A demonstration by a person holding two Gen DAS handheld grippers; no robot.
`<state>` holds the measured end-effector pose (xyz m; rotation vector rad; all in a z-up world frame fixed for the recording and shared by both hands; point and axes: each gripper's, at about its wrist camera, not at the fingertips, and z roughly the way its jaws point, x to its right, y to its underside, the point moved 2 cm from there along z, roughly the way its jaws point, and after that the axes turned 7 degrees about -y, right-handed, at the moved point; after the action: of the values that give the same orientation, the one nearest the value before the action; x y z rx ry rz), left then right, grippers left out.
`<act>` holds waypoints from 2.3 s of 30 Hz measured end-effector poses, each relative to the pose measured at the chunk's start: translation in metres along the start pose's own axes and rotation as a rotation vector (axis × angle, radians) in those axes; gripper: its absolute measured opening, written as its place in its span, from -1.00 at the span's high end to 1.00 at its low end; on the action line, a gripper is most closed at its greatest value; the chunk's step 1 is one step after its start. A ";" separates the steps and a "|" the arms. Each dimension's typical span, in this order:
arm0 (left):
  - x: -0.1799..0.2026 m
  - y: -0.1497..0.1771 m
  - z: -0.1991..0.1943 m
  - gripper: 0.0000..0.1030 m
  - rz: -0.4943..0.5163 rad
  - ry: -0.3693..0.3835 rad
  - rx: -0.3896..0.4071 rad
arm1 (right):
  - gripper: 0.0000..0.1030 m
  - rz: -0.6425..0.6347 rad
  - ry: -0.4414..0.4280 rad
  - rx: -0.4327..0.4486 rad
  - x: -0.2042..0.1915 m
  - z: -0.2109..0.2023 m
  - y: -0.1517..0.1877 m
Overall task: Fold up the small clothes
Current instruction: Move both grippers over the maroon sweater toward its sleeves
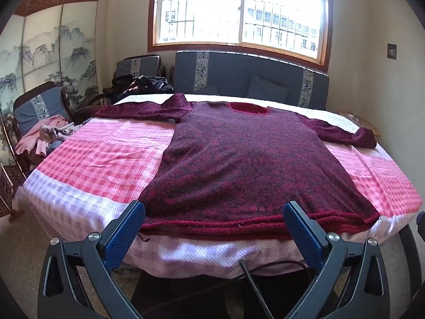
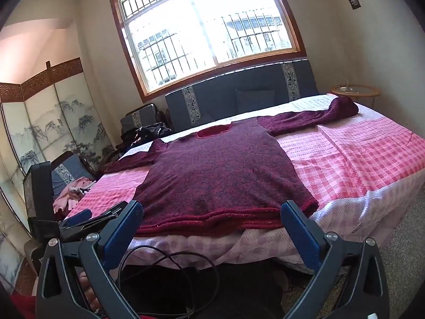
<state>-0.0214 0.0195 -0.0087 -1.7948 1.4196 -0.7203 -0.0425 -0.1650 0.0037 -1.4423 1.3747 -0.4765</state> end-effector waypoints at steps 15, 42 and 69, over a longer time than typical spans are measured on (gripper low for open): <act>0.004 0.008 0.007 -1.00 0.035 0.007 -0.048 | -1.00 -0.038 -0.072 -0.021 -0.010 0.007 0.002; -0.005 -0.021 -0.002 -1.00 0.020 -0.012 0.107 | -1.00 -0.158 0.066 -0.081 -0.022 0.044 -0.021; 0.035 -0.104 0.066 -1.00 0.077 -0.048 0.139 | -1.00 -0.112 0.050 -0.056 0.002 0.125 -0.106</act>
<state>0.0980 0.0117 0.0375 -1.6311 1.3653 -0.7140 0.1139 -0.1383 0.0454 -1.5687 1.3608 -0.5524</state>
